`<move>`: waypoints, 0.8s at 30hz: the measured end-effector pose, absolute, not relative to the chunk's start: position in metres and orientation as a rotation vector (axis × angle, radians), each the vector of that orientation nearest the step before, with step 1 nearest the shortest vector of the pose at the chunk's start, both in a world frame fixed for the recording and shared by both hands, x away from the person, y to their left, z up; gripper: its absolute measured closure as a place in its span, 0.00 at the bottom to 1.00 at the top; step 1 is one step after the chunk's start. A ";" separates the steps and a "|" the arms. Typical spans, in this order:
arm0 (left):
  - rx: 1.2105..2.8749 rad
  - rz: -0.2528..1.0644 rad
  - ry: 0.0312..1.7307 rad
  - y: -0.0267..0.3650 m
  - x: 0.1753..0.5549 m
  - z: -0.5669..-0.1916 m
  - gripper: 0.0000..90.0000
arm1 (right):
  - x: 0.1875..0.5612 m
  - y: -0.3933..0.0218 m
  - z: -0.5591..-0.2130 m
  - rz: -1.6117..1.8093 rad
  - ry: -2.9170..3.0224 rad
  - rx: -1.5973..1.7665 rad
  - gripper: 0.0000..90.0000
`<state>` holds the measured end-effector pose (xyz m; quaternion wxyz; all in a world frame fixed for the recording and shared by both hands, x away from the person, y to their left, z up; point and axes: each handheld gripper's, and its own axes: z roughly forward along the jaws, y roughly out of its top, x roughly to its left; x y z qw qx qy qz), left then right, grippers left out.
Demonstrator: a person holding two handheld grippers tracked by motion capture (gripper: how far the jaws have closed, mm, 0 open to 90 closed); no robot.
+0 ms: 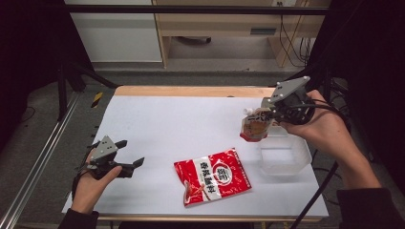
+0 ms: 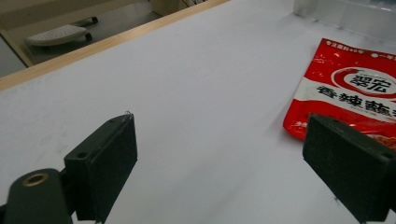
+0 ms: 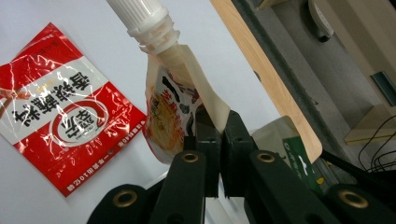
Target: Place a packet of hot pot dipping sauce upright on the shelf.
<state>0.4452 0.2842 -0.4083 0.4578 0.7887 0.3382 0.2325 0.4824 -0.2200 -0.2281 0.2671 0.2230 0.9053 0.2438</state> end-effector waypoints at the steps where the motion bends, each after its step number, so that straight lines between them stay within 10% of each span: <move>1: 1.937 0.578 0.840 0.287 0.445 -0.410 0.11 | 0.482 -0.222 -0.227 0.660 2.439 0.602 0.98; 24: 1.936 0.629 0.909 0.303 0.443 -0.434 0.10 | 0.489 -0.269 -0.229 0.698 2.364 0.683 0.98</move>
